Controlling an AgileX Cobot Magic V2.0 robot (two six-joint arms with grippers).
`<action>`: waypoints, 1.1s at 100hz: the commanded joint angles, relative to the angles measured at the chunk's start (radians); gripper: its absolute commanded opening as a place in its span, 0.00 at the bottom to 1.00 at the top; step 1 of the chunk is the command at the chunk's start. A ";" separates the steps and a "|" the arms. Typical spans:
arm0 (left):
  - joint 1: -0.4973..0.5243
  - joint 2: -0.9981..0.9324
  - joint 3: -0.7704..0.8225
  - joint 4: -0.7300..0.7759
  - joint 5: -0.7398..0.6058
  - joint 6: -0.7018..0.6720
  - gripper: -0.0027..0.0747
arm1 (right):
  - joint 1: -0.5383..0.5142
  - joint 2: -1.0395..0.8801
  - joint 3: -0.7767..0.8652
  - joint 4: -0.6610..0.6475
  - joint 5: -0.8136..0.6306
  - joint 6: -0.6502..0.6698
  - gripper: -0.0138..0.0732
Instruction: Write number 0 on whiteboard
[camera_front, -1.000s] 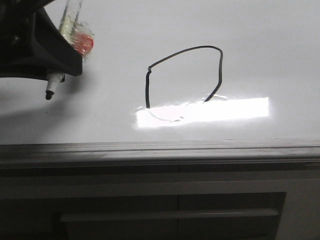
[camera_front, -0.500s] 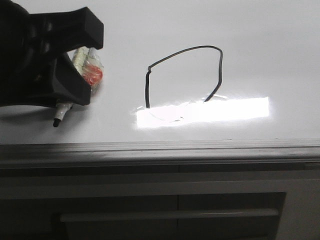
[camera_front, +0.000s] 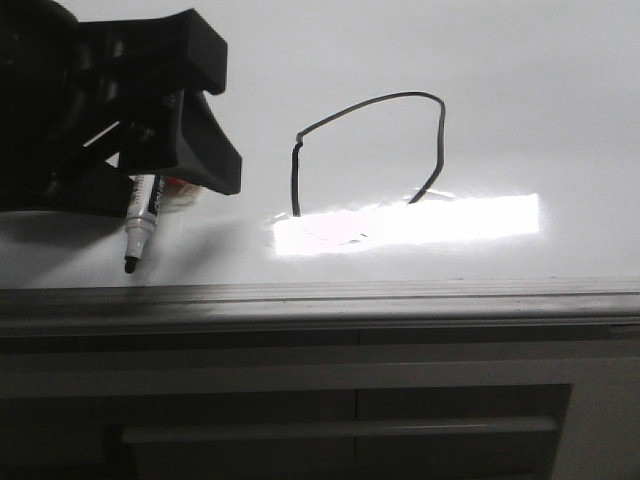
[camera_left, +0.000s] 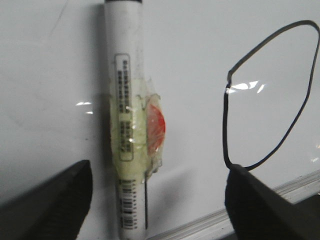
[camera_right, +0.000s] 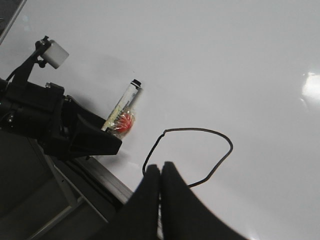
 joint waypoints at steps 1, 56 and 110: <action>0.002 -0.039 -0.024 0.033 0.036 -0.002 0.78 | -0.007 -0.003 -0.025 0.016 -0.079 0.000 0.09; 0.002 -0.669 -0.005 0.022 0.071 0.336 0.28 | -0.007 -0.003 0.000 -0.050 -0.191 -0.007 0.09; 0.002 -0.874 0.167 -0.061 0.099 0.471 0.01 | -0.007 -0.003 0.234 -0.099 -0.421 -0.007 0.09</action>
